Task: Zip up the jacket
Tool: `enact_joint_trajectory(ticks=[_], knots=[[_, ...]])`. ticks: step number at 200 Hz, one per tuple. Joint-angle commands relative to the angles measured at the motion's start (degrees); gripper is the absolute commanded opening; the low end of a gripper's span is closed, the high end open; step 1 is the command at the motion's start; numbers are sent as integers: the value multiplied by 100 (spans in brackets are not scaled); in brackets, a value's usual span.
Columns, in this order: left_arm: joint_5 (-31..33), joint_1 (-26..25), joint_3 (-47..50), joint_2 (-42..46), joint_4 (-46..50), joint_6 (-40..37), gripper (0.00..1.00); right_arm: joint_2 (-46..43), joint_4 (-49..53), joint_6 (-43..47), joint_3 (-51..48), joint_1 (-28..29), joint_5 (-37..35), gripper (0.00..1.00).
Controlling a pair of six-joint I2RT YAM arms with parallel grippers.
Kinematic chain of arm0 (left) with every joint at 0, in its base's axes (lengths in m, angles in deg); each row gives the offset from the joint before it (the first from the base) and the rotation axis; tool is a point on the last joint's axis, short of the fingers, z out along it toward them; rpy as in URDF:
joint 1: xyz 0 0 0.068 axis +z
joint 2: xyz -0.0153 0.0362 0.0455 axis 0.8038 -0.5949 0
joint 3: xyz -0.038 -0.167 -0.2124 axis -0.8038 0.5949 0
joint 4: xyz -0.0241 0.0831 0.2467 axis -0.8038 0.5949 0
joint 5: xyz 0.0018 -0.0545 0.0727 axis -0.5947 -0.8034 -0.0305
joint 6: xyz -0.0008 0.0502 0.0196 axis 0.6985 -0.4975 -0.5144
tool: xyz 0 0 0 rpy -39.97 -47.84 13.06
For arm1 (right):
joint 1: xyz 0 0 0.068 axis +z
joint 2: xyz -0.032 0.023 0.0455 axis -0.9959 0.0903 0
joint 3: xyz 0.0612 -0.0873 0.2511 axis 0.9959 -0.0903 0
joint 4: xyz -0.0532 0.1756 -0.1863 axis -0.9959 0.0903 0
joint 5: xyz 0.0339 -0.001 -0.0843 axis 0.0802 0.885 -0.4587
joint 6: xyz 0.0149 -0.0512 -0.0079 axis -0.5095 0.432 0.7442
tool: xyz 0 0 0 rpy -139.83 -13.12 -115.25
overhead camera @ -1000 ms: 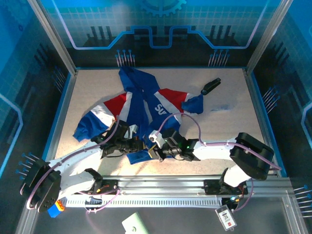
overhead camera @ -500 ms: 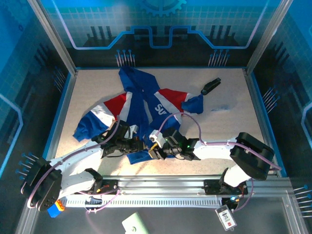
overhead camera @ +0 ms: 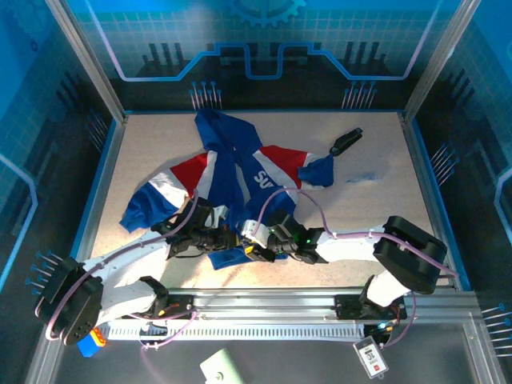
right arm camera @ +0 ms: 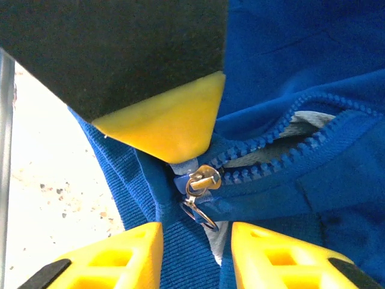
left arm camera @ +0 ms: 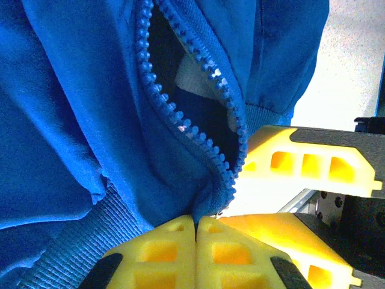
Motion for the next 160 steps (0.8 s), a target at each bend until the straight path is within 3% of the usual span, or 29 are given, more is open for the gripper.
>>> enact_joint_trajectory(ticks=[1, 40, 111, 139, 160], knots=[[-208, -15, 8, -22, -25, -117, 0, 156, -247, 638, -24, 20, -44, 36], [-216, -11, -1, -21, 5, -135, 0, 268, -318, 721, 11, 23, -88, 32], [-226, -13, -27, -67, 18, -178, 0, -9, -266, 598, -31, 73, -31, 12], [-195, -15, -19, -45, 59, -227, 0, -216, 268, 440, 161, 73, 109, 0], [-120, -11, -27, -12, 149, -299, 0, -314, 759, 312, 324, 73, 248, 0]])
